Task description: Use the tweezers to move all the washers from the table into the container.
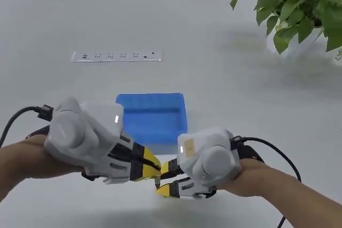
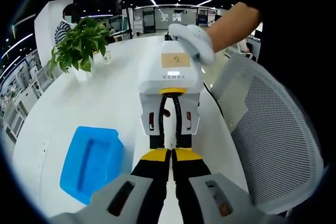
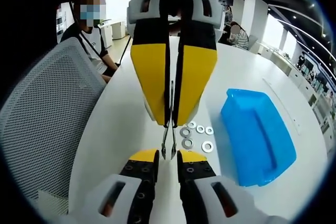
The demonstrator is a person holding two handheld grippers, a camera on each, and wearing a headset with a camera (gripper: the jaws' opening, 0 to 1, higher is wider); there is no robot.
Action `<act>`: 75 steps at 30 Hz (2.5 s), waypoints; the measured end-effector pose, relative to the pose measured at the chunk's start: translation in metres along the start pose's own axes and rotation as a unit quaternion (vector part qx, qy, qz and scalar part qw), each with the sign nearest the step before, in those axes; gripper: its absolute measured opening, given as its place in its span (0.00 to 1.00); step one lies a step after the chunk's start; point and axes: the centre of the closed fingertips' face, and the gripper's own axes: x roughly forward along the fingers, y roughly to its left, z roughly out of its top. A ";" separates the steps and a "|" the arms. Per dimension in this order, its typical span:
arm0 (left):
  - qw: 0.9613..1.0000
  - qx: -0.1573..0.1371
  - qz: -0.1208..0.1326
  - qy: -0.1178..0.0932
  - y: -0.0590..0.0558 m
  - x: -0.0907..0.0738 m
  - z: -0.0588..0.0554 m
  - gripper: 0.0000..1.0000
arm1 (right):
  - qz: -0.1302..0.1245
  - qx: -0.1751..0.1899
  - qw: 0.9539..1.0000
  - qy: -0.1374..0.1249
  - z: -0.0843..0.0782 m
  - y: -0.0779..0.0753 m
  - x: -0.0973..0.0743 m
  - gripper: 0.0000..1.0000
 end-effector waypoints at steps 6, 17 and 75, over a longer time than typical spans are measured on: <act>1.000 0.002 0.003 0.000 0.003 -0.005 0.001 0.06 | -0.011 0.020 1.000 -0.005 0.003 -0.004 -0.007 0.22; 1.000 0.003 0.012 0.005 0.007 -0.013 -0.002 0.06 | -0.041 0.075 0.996 -0.014 -0.004 -0.014 -0.022 0.38; 1.000 -0.013 0.000 -0.002 0.018 -0.018 -0.019 0.06 | -0.070 0.107 0.991 -0.048 -0.011 -0.022 -0.033 0.51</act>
